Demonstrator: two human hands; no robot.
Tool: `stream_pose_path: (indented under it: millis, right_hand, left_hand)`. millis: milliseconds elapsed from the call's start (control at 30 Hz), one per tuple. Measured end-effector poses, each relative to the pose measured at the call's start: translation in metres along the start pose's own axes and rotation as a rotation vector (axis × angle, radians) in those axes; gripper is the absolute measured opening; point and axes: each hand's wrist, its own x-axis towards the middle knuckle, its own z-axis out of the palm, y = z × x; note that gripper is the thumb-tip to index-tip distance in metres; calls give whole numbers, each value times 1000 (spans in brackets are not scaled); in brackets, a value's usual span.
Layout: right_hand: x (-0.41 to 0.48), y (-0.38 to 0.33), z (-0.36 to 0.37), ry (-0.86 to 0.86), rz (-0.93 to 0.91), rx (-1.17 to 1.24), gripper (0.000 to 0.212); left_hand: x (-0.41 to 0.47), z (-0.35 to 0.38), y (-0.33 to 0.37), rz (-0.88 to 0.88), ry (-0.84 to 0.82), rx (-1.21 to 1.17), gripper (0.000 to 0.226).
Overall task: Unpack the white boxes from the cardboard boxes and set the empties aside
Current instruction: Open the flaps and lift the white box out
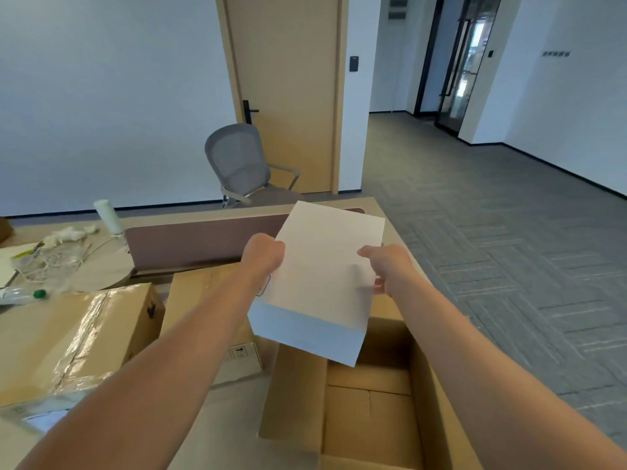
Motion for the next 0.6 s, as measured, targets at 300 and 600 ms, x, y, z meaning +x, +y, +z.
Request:
stream_pose_path:
  millis: [300, 600]
  right_hand:
    - [45, -29, 83, 113, 210, 69, 35]
    - [75, -33, 141, 189, 315, 181, 32]
  left_hand:
    - [130, -10, -15, 230, -209, 171, 26]
    - [218, 3, -19, 388, -341, 167, 21]
